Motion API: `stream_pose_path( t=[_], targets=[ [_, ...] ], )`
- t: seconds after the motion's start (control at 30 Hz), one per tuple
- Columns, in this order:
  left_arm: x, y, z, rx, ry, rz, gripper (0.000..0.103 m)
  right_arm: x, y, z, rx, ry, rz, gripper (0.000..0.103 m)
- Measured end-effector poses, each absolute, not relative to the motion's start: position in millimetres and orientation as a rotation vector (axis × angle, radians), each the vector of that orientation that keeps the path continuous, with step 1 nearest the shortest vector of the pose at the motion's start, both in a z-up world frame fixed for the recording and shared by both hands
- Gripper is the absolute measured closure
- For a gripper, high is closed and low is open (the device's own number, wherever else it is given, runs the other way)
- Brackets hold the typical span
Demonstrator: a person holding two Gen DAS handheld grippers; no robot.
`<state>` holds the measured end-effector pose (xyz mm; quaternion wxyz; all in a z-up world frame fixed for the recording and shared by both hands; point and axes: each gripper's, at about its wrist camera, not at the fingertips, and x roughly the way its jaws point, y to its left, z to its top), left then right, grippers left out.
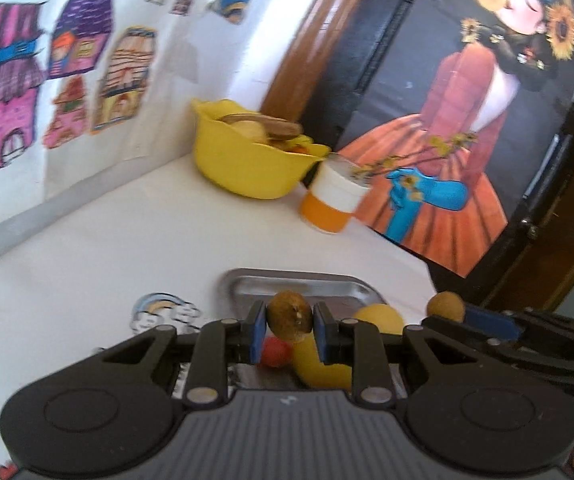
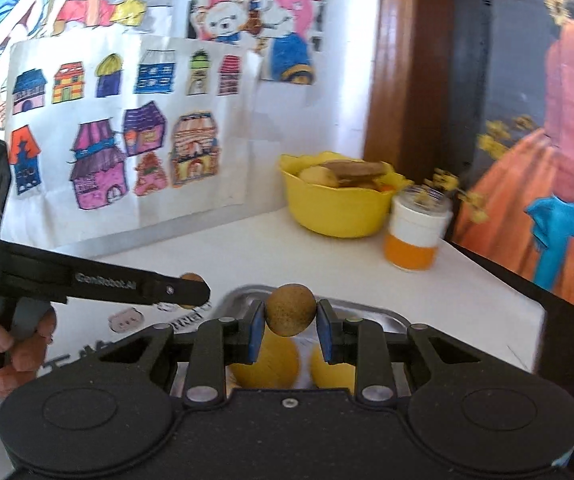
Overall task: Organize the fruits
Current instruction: 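Carry both kiwis onto the metal tray and open both tools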
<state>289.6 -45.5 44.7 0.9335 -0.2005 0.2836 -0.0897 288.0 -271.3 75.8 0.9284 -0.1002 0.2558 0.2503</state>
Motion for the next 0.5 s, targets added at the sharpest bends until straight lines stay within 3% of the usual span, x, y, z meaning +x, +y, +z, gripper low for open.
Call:
stream_pose_path(
  t=[0.5],
  targets=[
    [265,-87,33,-0.404,0.559,-0.241,0.076,262,-311,38,-0.189,0.468,0.416,0.073]
  ],
)
